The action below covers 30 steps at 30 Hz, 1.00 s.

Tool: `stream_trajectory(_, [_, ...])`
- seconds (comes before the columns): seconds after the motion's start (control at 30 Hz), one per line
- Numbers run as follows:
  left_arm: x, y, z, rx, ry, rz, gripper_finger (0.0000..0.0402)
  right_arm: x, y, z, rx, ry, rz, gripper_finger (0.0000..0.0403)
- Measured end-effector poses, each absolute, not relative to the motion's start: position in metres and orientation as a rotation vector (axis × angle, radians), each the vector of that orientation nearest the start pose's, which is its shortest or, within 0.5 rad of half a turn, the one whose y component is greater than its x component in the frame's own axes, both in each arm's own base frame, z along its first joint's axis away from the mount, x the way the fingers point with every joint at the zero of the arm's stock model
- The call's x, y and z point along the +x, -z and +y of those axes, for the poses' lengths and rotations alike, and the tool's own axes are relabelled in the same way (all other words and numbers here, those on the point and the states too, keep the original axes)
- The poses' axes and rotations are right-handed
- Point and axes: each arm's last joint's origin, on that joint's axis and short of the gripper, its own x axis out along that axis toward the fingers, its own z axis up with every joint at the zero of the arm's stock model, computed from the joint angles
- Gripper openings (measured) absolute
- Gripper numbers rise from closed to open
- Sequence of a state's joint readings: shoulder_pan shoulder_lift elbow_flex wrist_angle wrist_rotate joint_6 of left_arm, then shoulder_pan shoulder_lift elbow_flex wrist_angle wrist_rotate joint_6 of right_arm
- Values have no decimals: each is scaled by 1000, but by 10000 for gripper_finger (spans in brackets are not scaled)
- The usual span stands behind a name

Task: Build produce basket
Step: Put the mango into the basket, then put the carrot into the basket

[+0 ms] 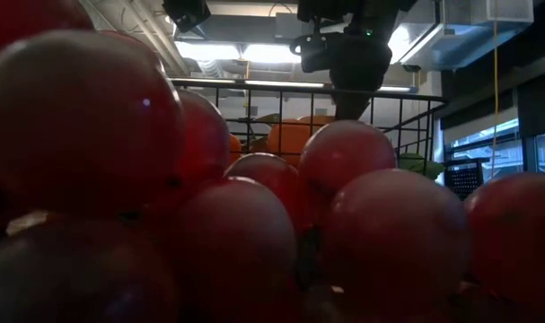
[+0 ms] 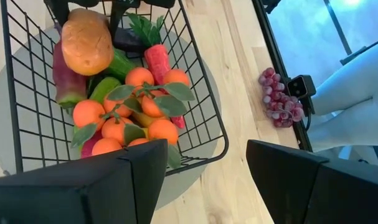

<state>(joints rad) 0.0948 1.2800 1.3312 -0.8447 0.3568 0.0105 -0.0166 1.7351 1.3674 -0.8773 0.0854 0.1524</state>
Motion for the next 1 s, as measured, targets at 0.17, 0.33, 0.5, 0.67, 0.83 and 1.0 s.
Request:
stream_trajectory(0.17, [252,-361,14,-168,252,774,208,344,-240,-8,78,194,1233,242])
stream_trajectory(0.33, [252,-361,14,-168,252,774,208,344,-241,-9,123,240,1224,243])
stream_trajectory(0.5, [252,-361,14,-168,252,774,208,345,-241,-9,108,224,1224,229])
stream_trajectory(0.67, [252,-361,14,-168,252,774,208,345,-240,-8,116,192,1229,223])
stream_trajectory(0.83, [252,-361,14,-168,252,775,208,346,-238,-9,100,214,1231,245])
stream_trajectory(1.0, [252,-361,14,-168,252,777,208,349,-230,-8,89,183,1257,256])
